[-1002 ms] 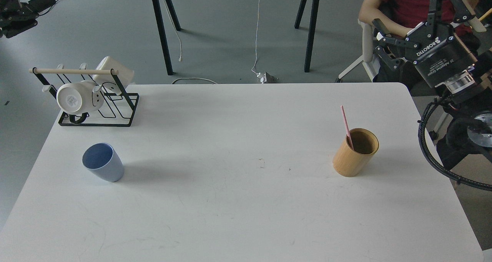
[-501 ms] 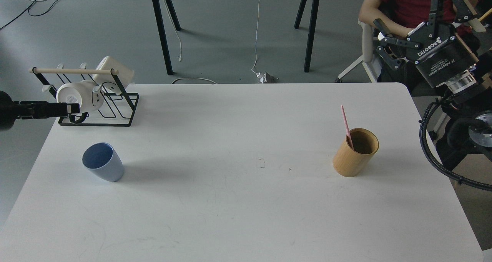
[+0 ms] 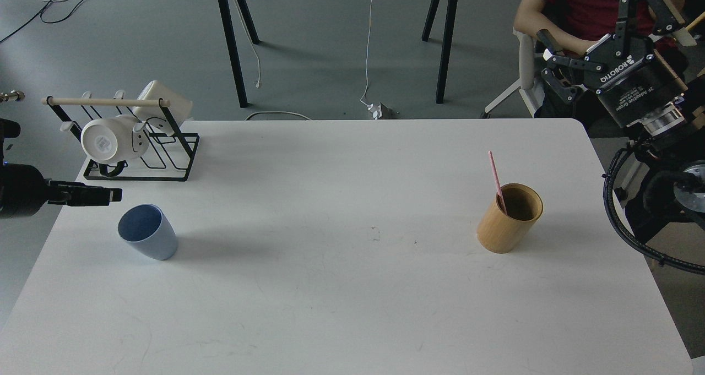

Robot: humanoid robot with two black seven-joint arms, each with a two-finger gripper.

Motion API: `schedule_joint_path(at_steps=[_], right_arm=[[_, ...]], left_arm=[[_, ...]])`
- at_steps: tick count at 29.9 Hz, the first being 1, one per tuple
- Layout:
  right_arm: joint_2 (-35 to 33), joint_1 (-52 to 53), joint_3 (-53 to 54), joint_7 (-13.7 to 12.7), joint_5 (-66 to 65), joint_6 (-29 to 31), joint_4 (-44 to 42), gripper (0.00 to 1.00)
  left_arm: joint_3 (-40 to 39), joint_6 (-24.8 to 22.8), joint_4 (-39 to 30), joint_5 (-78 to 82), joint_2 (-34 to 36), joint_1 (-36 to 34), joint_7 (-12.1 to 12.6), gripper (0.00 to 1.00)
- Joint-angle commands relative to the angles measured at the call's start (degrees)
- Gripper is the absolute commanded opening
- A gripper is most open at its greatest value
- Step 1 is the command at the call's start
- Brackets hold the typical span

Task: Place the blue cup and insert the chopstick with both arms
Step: 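Lower the left gripper onto the light blue cup and grasp it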

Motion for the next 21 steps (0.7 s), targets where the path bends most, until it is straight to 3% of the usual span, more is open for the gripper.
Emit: schedule_joint_path(at_steps=[1,11,21], right_arm=[[0.0,0.0,-0.1,0.0,0.0,0.0,0.0,0.95],[-0.2,-0.9,-0.1,0.0,-0.8,0.0,0.0,0.95],[-0.6,-1.2,-0.1,0.0,-0.8,0.0,0.0,0.95]], left_arm=[[0.0,0.0,1.0,1.1,-1.8,0.2,0.0,0.99],[0.7,0.0,1.2,1.1,-3.6,1.6,0.0,0.99],[0.7,0.0,8.2,1.0,-7.8,2.4,0.0,0.99]])
